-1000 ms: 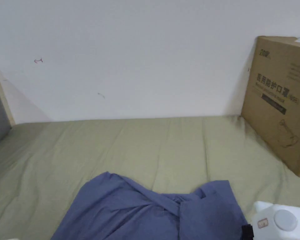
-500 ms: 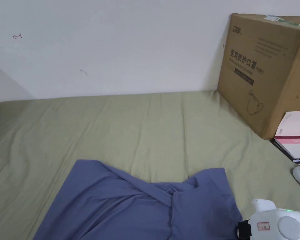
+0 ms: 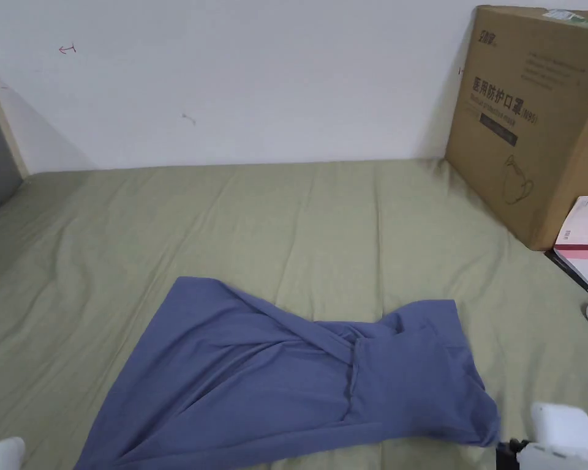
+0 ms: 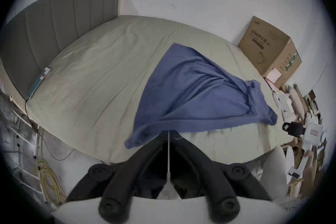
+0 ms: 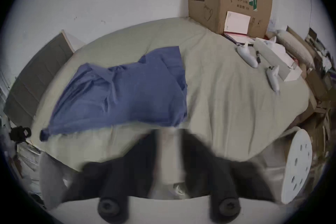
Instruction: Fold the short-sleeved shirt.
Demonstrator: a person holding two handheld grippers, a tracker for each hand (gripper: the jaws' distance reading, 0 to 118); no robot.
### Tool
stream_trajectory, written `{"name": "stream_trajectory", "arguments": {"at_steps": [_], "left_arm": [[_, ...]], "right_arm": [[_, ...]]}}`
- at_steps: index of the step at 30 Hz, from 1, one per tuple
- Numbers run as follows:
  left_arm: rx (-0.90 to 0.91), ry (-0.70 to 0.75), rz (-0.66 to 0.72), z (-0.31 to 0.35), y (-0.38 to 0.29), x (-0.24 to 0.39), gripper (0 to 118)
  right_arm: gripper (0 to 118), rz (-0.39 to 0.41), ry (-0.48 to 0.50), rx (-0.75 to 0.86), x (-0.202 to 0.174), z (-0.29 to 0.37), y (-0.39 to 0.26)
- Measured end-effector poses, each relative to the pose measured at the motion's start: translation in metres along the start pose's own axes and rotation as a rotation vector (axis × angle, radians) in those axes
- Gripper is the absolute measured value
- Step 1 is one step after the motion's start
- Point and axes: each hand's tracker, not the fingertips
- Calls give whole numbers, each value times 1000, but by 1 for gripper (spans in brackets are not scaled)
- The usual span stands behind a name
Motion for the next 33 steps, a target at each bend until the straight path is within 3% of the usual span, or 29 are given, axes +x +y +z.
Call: {"name": "stream_trajectory", "arguments": {"at_steps": [2, 5, 6, 8, 9, 10, 11, 12, 13, 16, 19, 20, 21, 22, 23, 24, 26, 28, 31, 32, 33], "left_arm": [[-61, -29, 14, -5, -9, 0, 0], [-54, 12, -6, -9, -16, -1, 2], [-35, 51, -22, -9, -16, -3, 14], [-21, 70, -34, -8, -14, -12, 55], [-29, 67, -23, -8, -12, -16, 63], [-40, 58, -10, -10, -11, -21, 63], [-53, 55, -4, -14, -10, -25, 88], [-56, 51, 0, -17, -9, -30, 96], [-58, 53, -3, -23, -8, -34, 98], [-89, 102, -12, -44, -1, -38, 97], [-137, 36, 95, -67, 8, -44, 92], [-184, 13, 108, -77, 7, -42, 74], [-229, 11, 86, -89, 6, -42, 49], [-275, 62, 45, -101, 2, -41, 13], [-279, 224, -18, -107, -5, -37, 0], [-245, 131, 12, -104, -11, -38, 0], [-219, 108, 74, -92, -9, -38, 0], [-218, 112, 50, -90, -1, -37, 0], [-219, 152, -4, -87, -4, -31, 0], [-221, 153, 5, -80, 1, -22, 0], [-222, 148, 18, -77, 1, -18, 0]], "right_arm": [[1, -60, 121, -69, -1, -7, -12], [1, -46, 95, -74, -12, -9, -16], [1, -33, 89, -68, -14, -8, -15], [1, -38, 102, -52, -14, -5, -8], [1, -38, 109, -50, -15, -5, -5], [1, -39, 114, -48, -16, -6, -4], [1, -38, 116, -45, -19, -1, -1], [1, -37, 118, -45, -20, -1, 0], [1, -35, 120, -47, -22, -4, 1], [1, -45, 124, -69, -27, -7, 2], [1, -69, 149, -79, -32, -10, 0], [1, -73, 155, -85, -34, -11, 0], [1, -77, 160, -90, -36, -11, -2], [1, -102, 170, -99, -38, -9, -2], [1, -169, 204, -91, -35, -5, 1], [1, -217, 239, -62, -35, -1, 2], [1, -268, 272, -37, -37, 6, 6], [1, -224, 271, -42, -33, 5, 11], [1, -120, 193, -19, -25, 2, 15], [15, -111, 179, -9, -21, 1, 15], [43, -118, 152, -11, -16, 1, 17]]}}
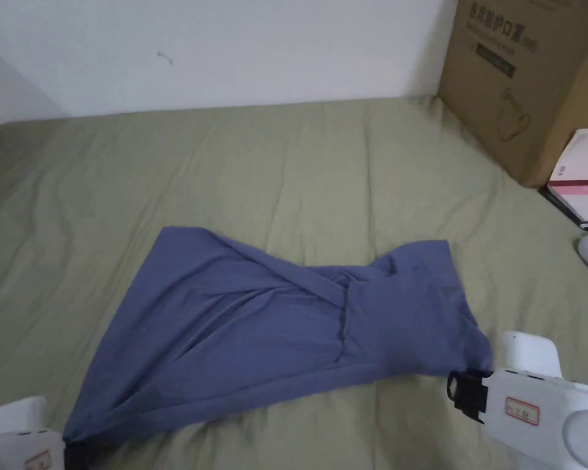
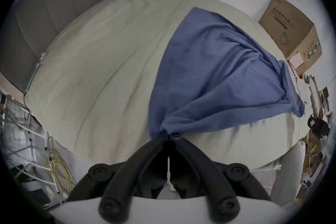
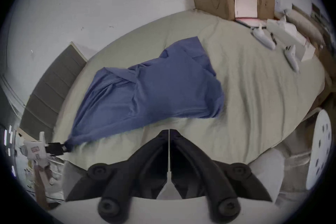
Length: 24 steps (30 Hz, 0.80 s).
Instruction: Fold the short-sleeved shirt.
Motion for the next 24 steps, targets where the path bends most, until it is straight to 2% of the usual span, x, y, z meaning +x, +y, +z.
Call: {"name": "stream_trajectory", "arguments": {"at_steps": [1, 2, 4, 6, 10, 12, 13, 14, 15, 17, 18, 19, 21, 24], "left_arm": [[1, -8, 3, 2, -2, 2, 0], [-3, -10, 0, 3, -3, 6, 0], [-8, -2, -3, 3, -1, 5, 0], [-7, -9, -7, 5, 0, 8, 0], [-18, -25, 24, 3, 4, 3, 0], [-25, -29, 40, 1, 7, 1, 0], [-28, -30, 43, 1, 7, 1, 0], [-28, -29, 43, 1, 8, 2, 0], [-29, -30, 43, -1, 8, 0, 0], [-33, -29, 43, -2, 9, -1, 0], [-35, -26, 45, -1, 10, -1, 0], [-34, -25, 47, 0, 9, -1, 0], [-29, -25, 48, 2, 11, -1, 0], [-24, -22, 40, 4, 13, 0, 0]], "right_arm": [[76, -17, 0, 3, 8, 0, 2], [94, -31, 9, 6, 20, -4, 5], [93, -67, 46, 7, 41, -12, 12], [93, -104, -37, -19, 58, -26, 21], [93, -99, -73, -30, 83, -54, 38], [80, -92, -88, -32, 84, -62, 46], [66, -57, -85, -24, 83, -67, 49], [29, -25, -101, -35, 78, -73, 49], [1, 20, -75, -74, 77, -81, 49], [1, 9, -3, -156, 75, -92, 47], [1, 14, -3, -146, 72, -92, 43], [1, 4, -44, -97, 71, -86, 42], [1, -60, 10, -77, 76, -77, 47], [1, -50, 14, -45, 76, -57, 53]]}}
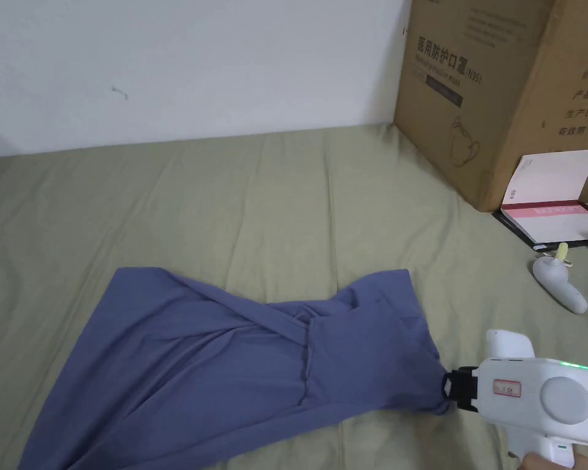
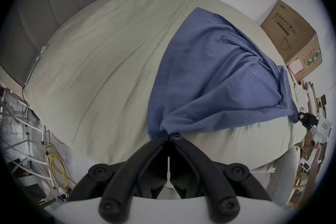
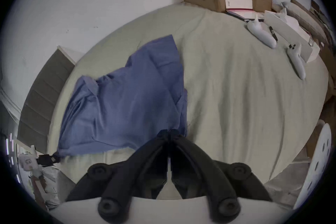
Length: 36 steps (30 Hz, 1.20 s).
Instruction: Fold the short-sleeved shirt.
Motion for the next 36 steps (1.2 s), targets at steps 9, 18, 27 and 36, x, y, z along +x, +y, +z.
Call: {"name": "stream_trajectory", "arguments": {"at_steps": [9, 18, 27, 36], "left_arm": [[100, -4, 5, 31, 20, 5, 0], [418, -22, -74, 130, 159, 49, 0], [599, 15, -131, 178, 324, 93, 0], [753, 63, -179, 219, 480, 148, 0]], "right_arm": [[1, -15, 111, 94, -15, 36, 47], [1, 62, 143, 283, -80, 85, 181], [1, 54, 142, 392, -117, 99, 326], [1, 5, 150, 517, -162, 121, 491]]}}
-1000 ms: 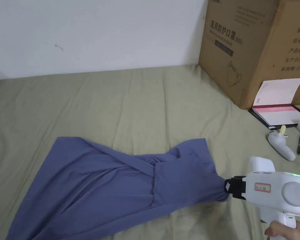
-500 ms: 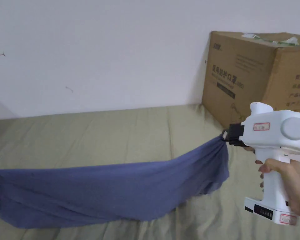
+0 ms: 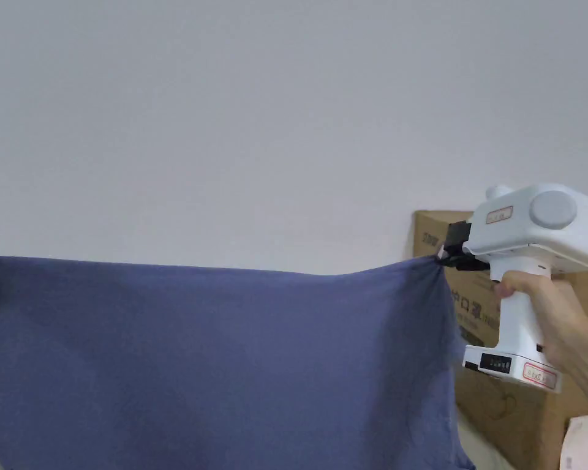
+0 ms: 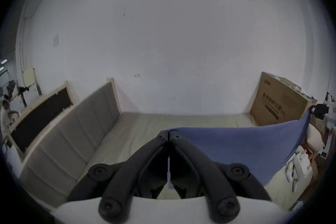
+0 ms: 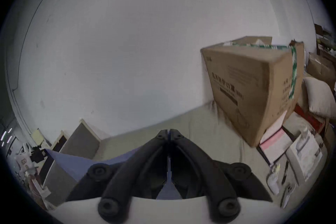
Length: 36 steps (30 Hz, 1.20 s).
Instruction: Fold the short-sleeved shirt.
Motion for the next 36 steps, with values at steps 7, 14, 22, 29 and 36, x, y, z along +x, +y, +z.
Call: {"name": "stream_trajectory", "arguments": {"at_steps": [7, 14, 22, 29, 36], "left_arm": [[35, -4, 47, -57, 88, 14, 0], [205, 29, 45, -78, 161, 15, 0], [214, 113, -27, -95, 143, 20, 0], [17, 155, -82, -172, 36, 32, 0], [-245, 176, -87, -283, -117, 55, 0]], "right_arm": [[1, 73, -77, 117, -52, -31, 99], [1, 28, -95, 266, -90, -31, 176], [1, 81, -105, 222, -98, -40, 157], [1, 133, -167, 67, -74, -123, 70], [1, 122, -280, -217, -7, -256, -60]]}}
